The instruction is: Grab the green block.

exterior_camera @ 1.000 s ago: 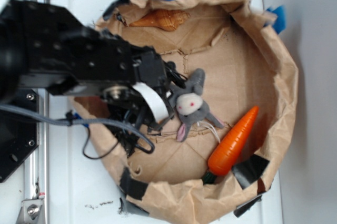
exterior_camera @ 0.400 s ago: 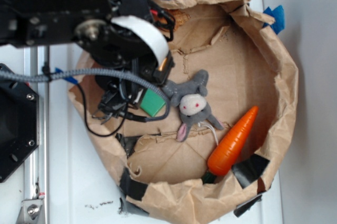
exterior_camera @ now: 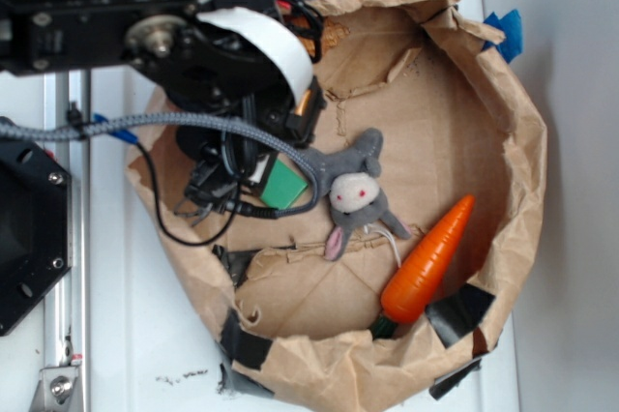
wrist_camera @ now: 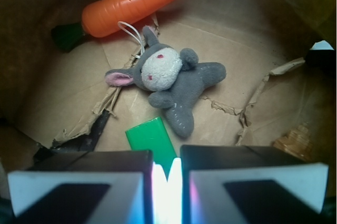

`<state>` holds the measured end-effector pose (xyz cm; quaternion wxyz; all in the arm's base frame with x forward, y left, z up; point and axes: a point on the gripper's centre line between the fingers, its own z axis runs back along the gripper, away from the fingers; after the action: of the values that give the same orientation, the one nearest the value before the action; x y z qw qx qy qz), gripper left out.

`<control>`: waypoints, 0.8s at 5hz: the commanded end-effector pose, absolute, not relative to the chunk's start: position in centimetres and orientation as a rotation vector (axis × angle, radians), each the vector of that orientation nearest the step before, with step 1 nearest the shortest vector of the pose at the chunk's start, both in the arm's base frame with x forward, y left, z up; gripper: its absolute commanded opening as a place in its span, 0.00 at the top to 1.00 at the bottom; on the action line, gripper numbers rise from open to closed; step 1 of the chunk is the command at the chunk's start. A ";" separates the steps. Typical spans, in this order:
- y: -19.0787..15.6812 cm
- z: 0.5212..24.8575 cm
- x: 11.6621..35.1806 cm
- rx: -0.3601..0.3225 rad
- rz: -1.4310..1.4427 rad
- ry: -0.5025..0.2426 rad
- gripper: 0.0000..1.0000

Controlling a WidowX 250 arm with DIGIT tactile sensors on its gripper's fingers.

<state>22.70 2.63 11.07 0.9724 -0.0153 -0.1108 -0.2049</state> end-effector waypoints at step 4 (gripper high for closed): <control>2.7 11.8 22.3 -0.006 -0.416 -0.251 0.00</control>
<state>22.56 2.72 11.01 0.9716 -0.0125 -0.1064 -0.2110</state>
